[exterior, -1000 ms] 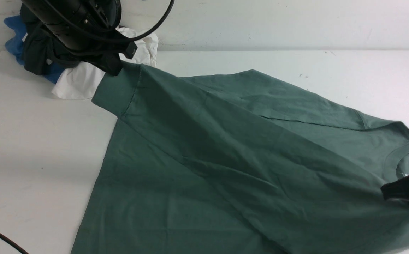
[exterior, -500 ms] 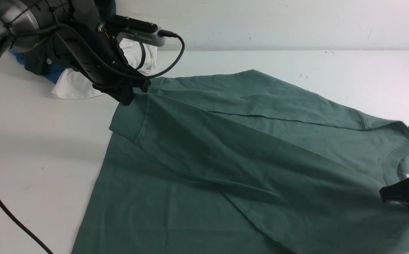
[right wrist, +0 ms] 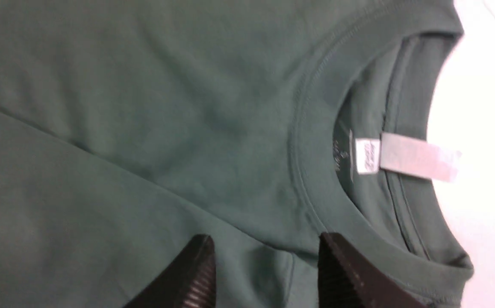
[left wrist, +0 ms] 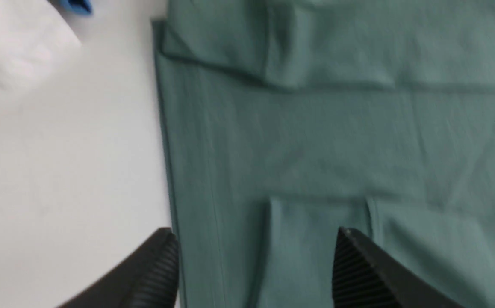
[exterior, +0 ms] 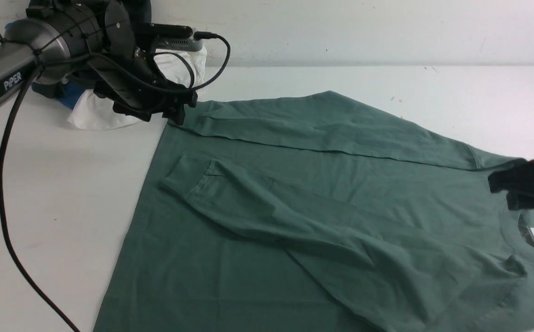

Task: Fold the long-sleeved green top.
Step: Use the left arm to clamp the cuff farthest from it

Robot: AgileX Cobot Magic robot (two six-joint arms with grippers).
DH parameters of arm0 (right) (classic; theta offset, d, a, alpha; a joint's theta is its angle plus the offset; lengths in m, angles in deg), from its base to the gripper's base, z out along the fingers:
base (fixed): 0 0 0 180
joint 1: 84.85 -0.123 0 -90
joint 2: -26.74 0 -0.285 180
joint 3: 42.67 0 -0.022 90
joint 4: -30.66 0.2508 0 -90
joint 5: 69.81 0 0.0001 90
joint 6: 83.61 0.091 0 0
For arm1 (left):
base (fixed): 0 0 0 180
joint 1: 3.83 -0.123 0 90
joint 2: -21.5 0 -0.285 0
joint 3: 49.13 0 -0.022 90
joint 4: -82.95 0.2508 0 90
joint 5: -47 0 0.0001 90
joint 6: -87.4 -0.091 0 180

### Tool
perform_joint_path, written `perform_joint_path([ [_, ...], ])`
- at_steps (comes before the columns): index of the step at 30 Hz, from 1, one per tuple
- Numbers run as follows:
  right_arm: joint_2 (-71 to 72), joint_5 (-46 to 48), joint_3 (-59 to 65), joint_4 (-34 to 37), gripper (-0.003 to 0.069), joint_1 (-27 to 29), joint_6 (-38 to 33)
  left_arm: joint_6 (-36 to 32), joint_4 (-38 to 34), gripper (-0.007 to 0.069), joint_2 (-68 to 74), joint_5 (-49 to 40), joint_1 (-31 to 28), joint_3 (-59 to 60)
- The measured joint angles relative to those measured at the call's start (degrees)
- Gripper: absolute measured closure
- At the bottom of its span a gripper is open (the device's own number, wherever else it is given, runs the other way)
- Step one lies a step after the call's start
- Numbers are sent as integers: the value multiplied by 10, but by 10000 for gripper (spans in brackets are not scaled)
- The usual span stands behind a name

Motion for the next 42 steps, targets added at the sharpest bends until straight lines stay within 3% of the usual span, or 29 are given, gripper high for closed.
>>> perform_joint_path([
  [9,-1,9,-22,144,337,0,-131,24,-9,225,116,159,-5,-69],
  [22,-4,9,-22,163,336,0,-153,1,-66,258,191,152,-5,-125],
  [26,-5,9,-22,163,336,0,-153,-9,-75,325,190,145,-5,-126],
  [31,-5,9,-22,164,336,0,-155,-32,-79,524,187,138,-5,-126],
  [34,-5,9,-22,164,336,0,-157,-50,-80,598,177,131,-5,-126],
  [42,-5,9,-20,171,336,0,-163,-66,-73,622,155,126,-5,-126],
])
